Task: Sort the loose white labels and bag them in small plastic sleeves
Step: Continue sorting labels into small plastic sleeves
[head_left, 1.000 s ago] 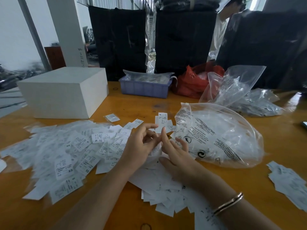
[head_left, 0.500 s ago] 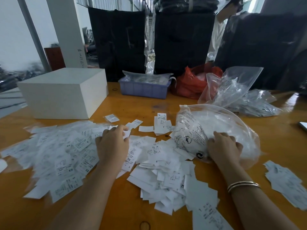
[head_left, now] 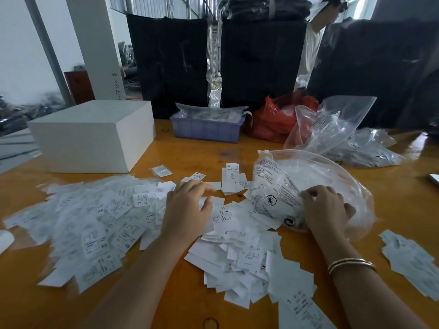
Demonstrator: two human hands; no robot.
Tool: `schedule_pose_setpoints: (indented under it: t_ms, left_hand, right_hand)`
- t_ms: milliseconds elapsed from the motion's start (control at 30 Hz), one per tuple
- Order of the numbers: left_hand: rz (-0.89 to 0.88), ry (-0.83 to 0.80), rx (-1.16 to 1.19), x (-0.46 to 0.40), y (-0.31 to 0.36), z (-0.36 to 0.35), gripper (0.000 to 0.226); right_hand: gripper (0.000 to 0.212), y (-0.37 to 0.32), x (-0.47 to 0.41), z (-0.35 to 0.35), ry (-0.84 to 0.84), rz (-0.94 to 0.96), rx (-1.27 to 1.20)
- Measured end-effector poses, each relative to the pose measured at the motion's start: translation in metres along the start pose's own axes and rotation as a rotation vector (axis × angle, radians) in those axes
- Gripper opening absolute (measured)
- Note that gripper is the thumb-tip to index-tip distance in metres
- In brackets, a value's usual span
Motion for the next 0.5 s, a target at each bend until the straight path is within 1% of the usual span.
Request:
schedule_pose_setpoints:
  t_ms: [133,267,333,433,500]
  left_hand:
    - [0.015,-0.011,0.044,0.000,0.000,-0.005,0.015]
    - [0.009,-0.021,0.101,0.000,0.001,-0.009,0.015]
    - [0.012,-0.018,0.116,0.000,0.001,-0.009,0.015]
    - [0.027,-0.016,0.127,0.001,0.000,-0.009,0.015]
    - [0.030,-0.018,0.136,0.001,0.000,-0.009,0.015]
  right_hand:
    - [0.016,-0.005,0.003,0.016,0.128,0.053,-0.152]
    - [0.004,-0.010,0.008,0.021,0.132,0.128,-0.326]
    - [0.008,-0.008,0.008,0.019,0.119,0.128,-0.385]
    - [0.022,0.000,0.006,0.019,0.115,0.056,-0.468]
    - [0.024,-0.003,0.010,0.029,0.151,0.084,-0.568]
Point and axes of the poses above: each hand's wrist, its own x-axis away from the middle knuckle, its own z-axis out of the back of the hand, y = z × x, the point moved 10 cm from there along -x, towards the middle knuckle, and after that the axes turned 12 degrees about -z, right-handed, at the moved point
